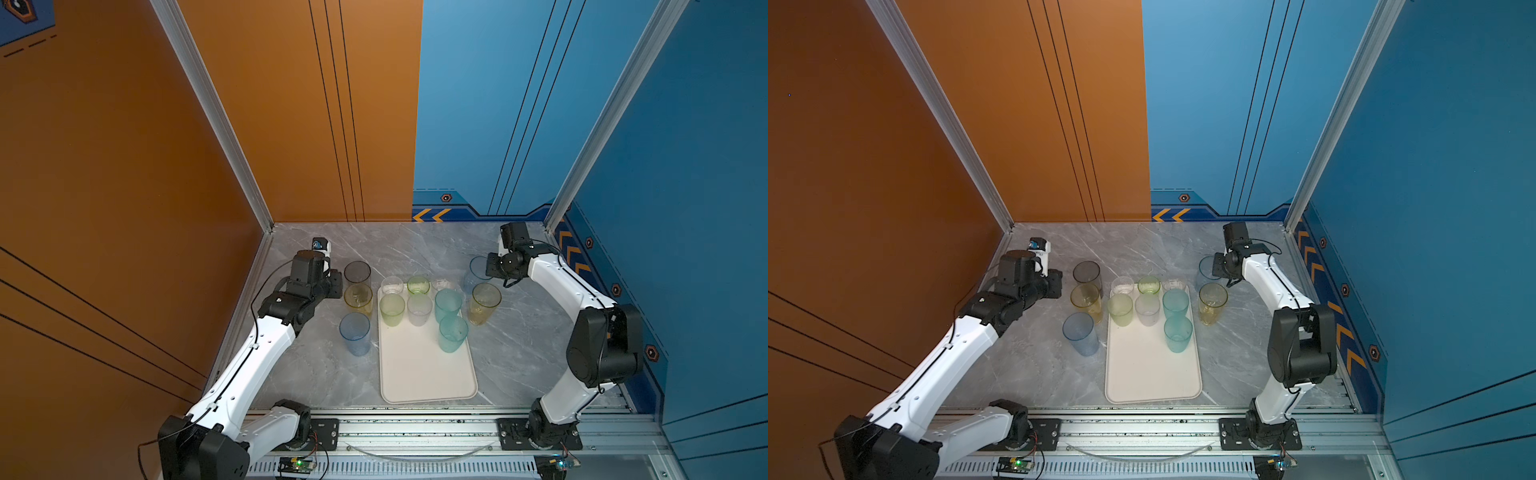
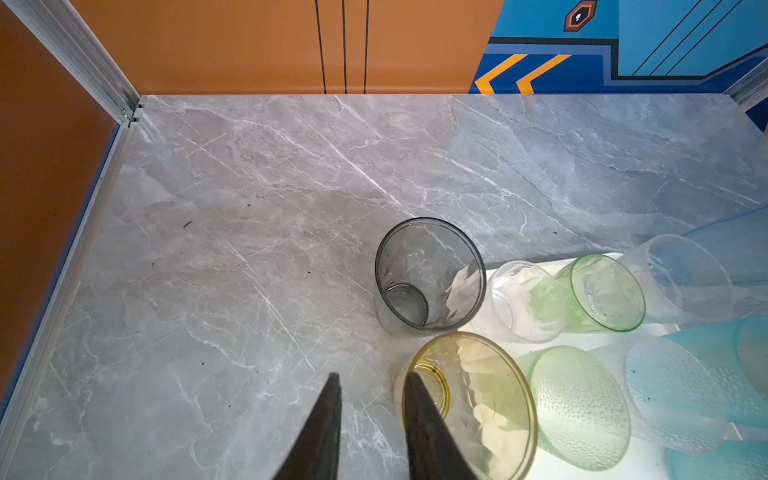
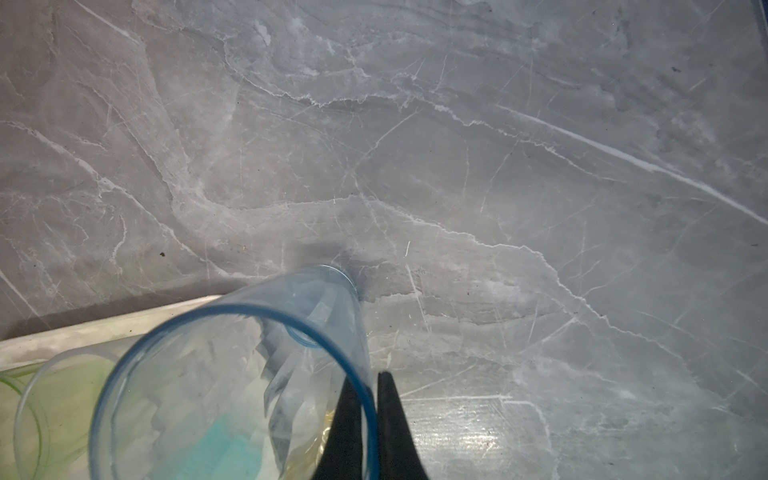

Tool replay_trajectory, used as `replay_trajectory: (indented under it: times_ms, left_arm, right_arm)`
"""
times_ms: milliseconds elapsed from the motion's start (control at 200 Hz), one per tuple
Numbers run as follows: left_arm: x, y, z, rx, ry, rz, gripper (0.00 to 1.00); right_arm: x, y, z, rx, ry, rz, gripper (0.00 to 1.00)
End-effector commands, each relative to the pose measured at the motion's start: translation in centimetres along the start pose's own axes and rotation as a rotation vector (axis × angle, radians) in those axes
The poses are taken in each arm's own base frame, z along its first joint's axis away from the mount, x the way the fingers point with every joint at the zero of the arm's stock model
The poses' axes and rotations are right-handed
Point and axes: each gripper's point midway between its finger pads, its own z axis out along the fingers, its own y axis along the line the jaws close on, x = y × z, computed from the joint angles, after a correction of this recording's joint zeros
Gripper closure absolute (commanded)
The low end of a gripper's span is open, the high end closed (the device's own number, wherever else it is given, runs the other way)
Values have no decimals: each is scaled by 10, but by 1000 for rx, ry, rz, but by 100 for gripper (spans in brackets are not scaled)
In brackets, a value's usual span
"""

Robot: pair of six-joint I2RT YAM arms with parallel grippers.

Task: Place the glasses into the tray
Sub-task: 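Lift the pale blue cup with the right gripper and carry it over the tray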

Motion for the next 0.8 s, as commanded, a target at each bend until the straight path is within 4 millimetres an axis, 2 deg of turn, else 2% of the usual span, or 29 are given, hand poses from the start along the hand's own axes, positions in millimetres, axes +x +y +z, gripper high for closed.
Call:
replay_trajectory:
  times_ms: [0,200,436,526,616,796]
  left_arm:
    - [4,-2,4,18,12,-14,72]
    - [6,-3,7,25,25,-14,72]
    - [7,-5,8,34,30,-14,72]
    - [8,-5,8,34,32,-13,72]
    - [9,-3,7,23,31,-15,72]
    - [7,0,3,6,29,-18,71]
  right_arm:
    - [-1,-4,-3,22,-2,-17,99]
    - [-16,-9,-27,37,-125,-10,100]
    - [-45,-5,-89,1,-326,-33,100]
    - [-54,10,-118,-62,-386,-70,100]
    - [-53,31,-145,-138,-427,-130,100]
    - [-24,86,-191,-268,-423,-320,100]
